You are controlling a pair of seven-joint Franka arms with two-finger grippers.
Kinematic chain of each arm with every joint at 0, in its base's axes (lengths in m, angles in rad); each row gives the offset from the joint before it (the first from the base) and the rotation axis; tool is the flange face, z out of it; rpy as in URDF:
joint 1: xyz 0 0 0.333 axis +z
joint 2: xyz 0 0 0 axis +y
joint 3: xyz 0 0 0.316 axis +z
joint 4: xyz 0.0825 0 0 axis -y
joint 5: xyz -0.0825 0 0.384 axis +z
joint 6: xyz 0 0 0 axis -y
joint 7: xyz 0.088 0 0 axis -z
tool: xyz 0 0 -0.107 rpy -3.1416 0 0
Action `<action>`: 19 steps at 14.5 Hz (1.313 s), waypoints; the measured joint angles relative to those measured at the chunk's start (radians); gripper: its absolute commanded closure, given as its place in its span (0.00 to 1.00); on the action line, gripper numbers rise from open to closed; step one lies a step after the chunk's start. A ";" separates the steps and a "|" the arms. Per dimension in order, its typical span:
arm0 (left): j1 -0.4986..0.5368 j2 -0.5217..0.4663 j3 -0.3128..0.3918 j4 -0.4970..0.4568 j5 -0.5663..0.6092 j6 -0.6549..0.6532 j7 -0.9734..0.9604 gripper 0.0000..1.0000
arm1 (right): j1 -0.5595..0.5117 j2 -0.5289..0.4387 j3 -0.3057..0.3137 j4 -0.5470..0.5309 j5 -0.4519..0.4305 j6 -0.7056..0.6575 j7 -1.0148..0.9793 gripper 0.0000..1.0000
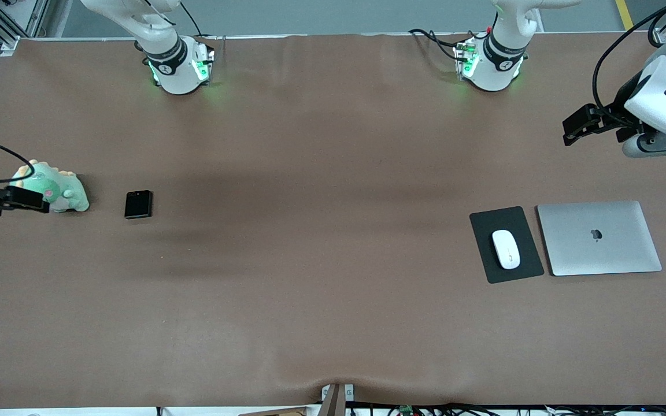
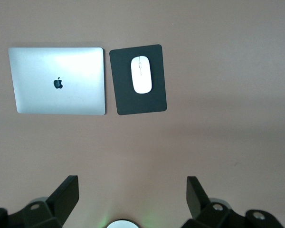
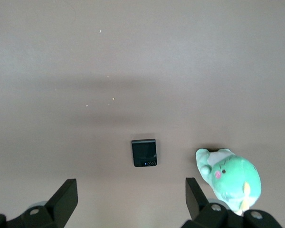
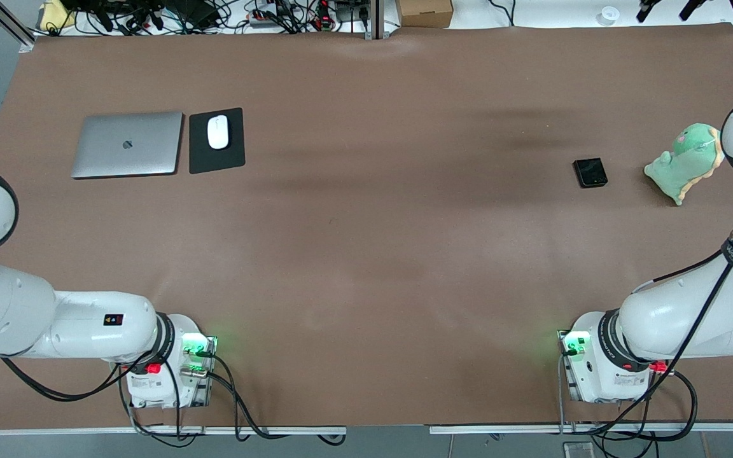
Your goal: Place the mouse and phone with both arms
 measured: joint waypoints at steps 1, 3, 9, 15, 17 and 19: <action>0.000 0.000 0.000 0.000 0.000 0.000 0.000 0.00 | 0.000 -0.022 0.000 0.002 0.000 -0.028 0.016 0.00; 0.000 0.000 0.000 0.000 0.000 0.000 0.000 0.00 | 0.000 -0.067 0.000 0.001 -0.001 -0.081 0.033 0.00; 0.001 0.000 0.000 0.000 0.000 0.000 0.013 0.00 | 0.007 -0.235 0.008 -0.166 -0.025 -0.090 0.136 0.00; 0.002 -0.007 0.001 0.000 0.000 0.000 0.020 0.00 | 0.051 -0.371 0.022 -0.350 -0.076 -0.004 0.148 0.00; 0.004 -0.010 0.002 0.000 0.000 0.000 0.028 0.00 | 0.049 -0.373 0.020 -0.362 -0.077 0.016 0.141 0.00; 0.011 -0.010 0.002 0.000 -0.003 0.000 0.039 0.00 | 0.045 -0.373 0.017 -0.365 -0.078 0.030 0.122 0.00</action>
